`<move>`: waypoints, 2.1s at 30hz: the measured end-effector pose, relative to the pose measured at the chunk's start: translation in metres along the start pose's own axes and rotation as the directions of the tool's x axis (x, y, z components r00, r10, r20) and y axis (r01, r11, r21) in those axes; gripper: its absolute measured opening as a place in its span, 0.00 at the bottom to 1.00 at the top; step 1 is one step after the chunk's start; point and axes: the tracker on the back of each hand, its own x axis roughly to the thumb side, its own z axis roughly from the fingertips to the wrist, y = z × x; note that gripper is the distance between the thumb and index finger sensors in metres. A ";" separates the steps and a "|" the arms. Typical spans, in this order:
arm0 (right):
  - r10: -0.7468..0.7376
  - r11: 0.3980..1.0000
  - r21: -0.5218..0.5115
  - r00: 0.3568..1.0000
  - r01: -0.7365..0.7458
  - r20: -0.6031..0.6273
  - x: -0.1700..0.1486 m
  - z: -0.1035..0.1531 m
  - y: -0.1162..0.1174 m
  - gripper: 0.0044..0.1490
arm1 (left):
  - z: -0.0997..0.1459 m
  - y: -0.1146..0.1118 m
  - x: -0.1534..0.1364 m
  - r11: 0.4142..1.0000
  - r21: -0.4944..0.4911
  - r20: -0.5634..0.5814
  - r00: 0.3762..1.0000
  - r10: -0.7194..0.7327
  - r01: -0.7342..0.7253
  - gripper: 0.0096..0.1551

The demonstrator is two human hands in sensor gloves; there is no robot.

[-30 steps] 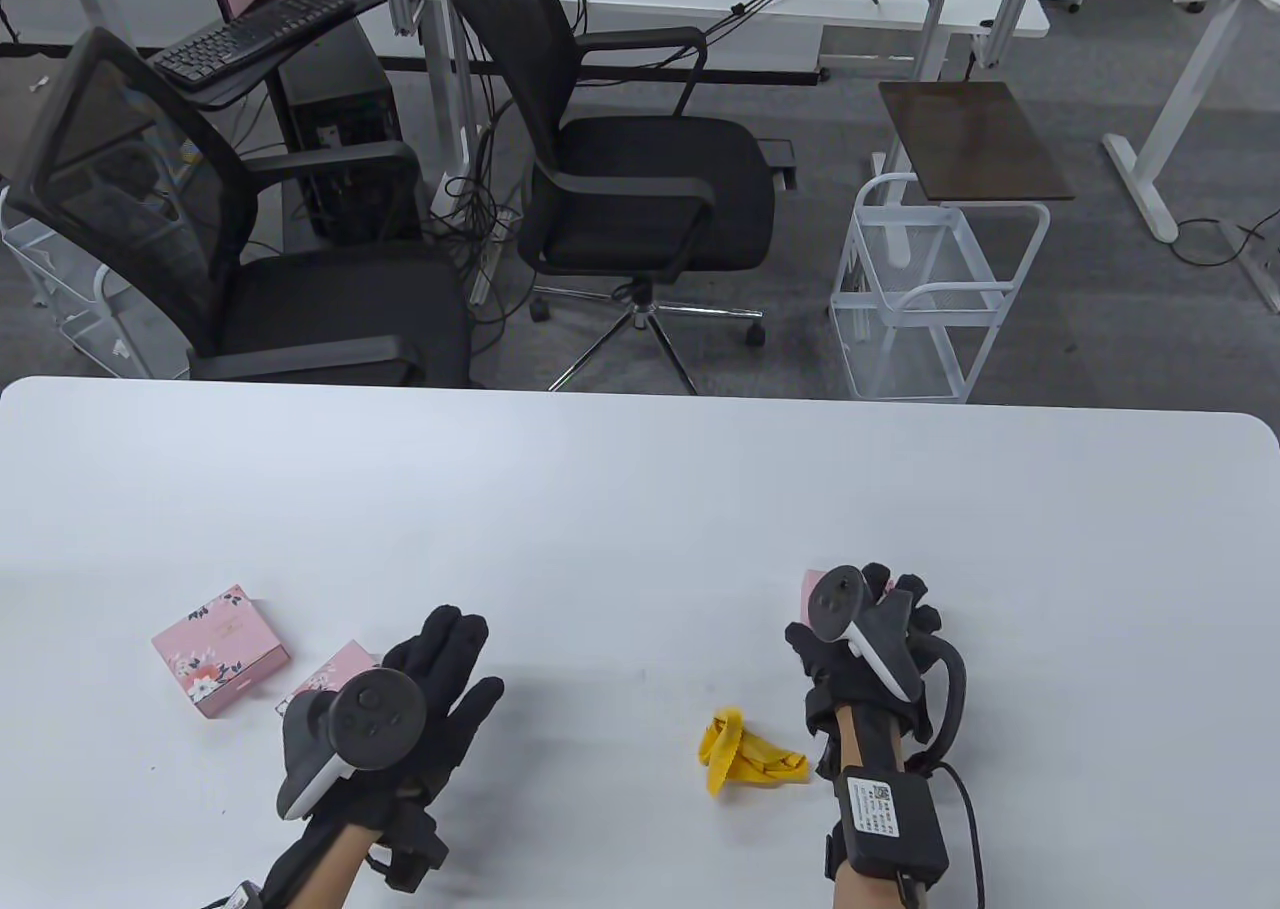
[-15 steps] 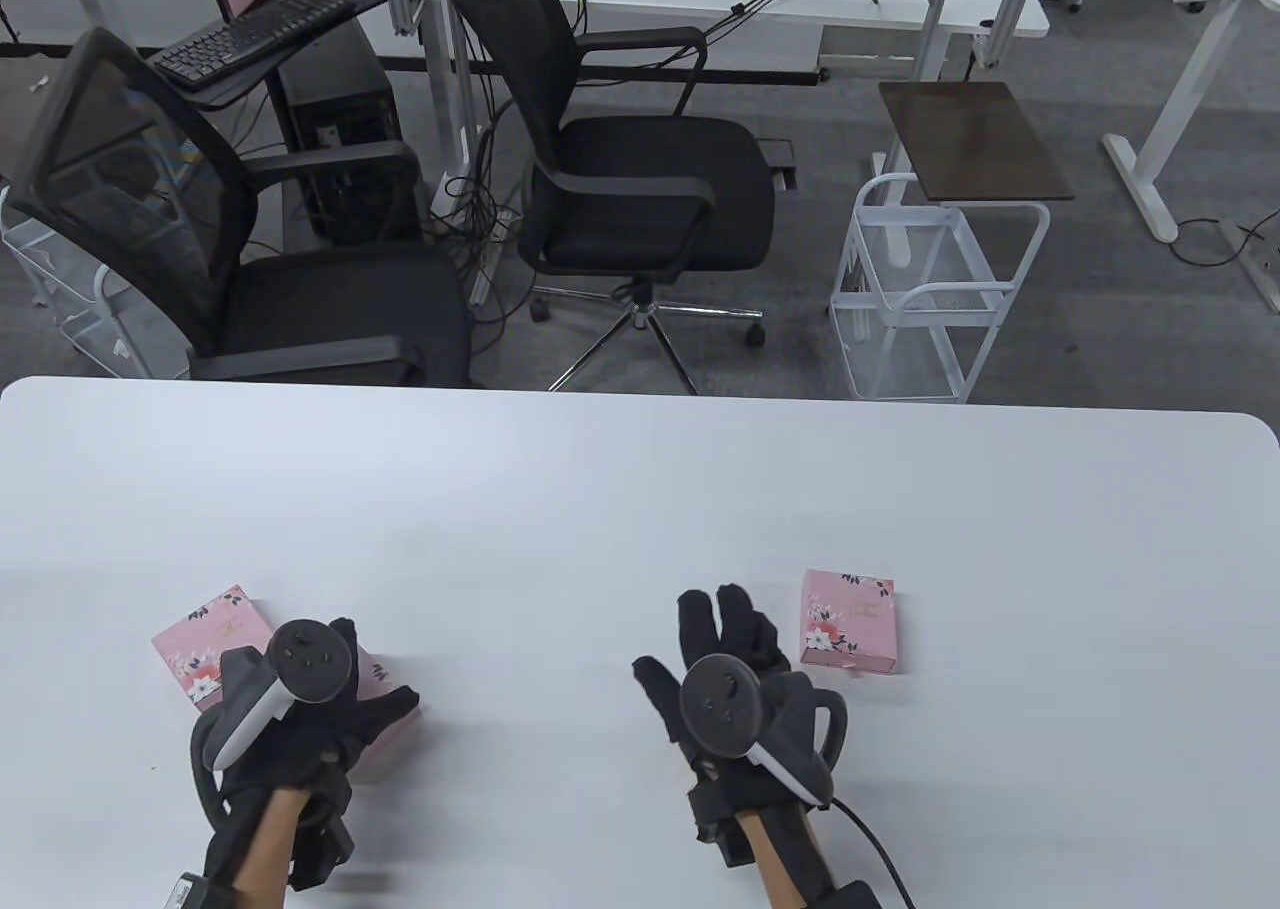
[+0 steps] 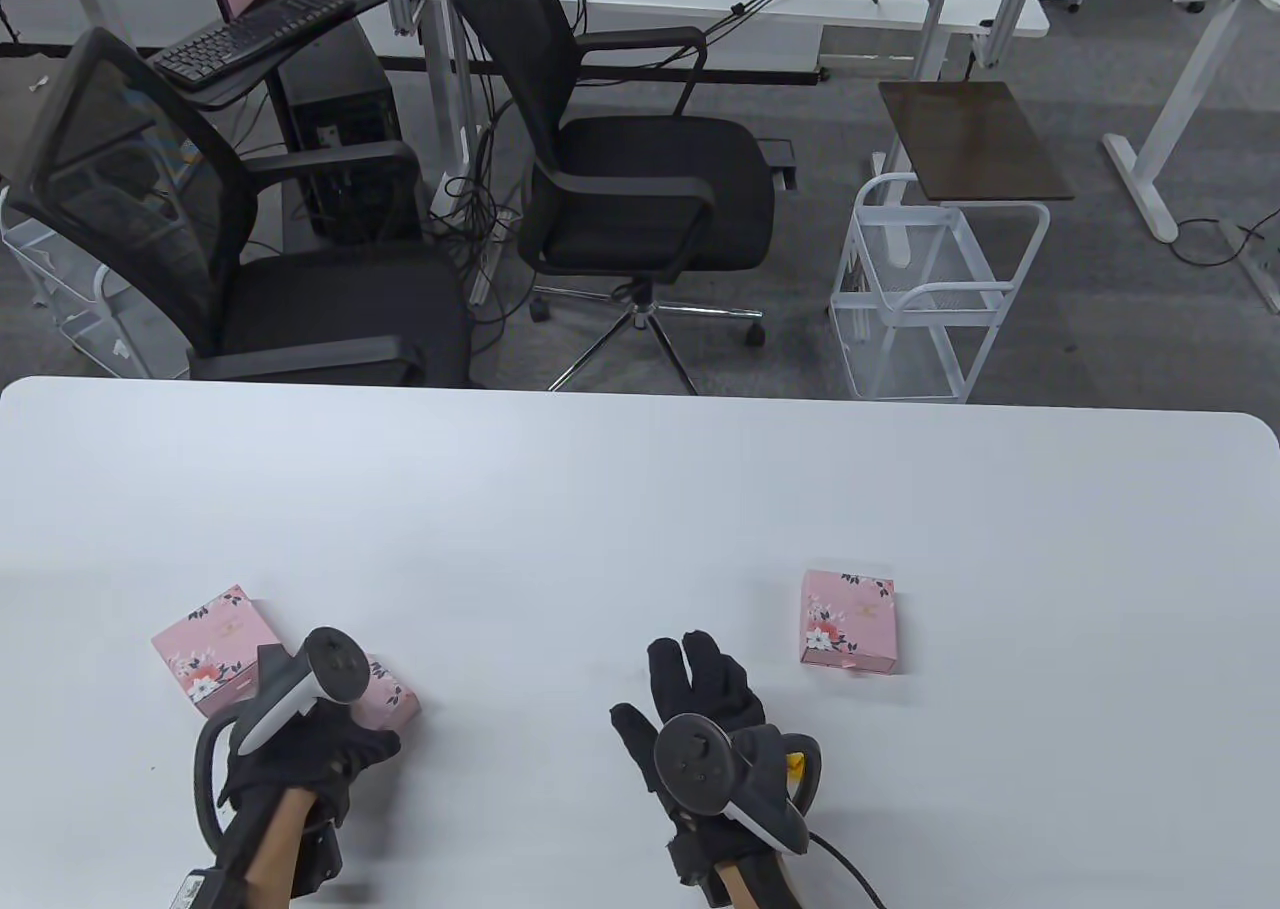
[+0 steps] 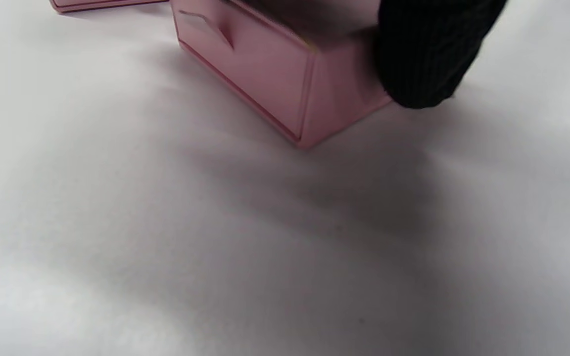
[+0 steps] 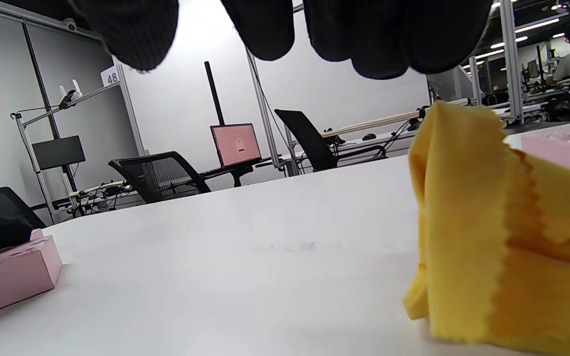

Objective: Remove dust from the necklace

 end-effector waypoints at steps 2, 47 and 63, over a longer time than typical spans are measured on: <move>0.006 1.000 -0.003 1.000 -0.006 0.002 0.000 0.001 0.001 0.45 | 0.001 0.000 0.002 1.000 0.023 -0.019 1.000 -0.020 0.021 0.68; 0.079 0.996 0.029 0.997 -0.080 0.018 0.008 0.003 0.005 0.42 | -0.013 0.011 0.159 0.980 0.196 0.134 0.991 0.018 -0.045 0.53; -0.106 0.970 0.220 0.994 0.105 -0.009 0.019 -0.002 0.029 0.32 | 0.019 -0.018 0.099 0.934 0.356 0.430 0.890 -0.149 -0.016 0.37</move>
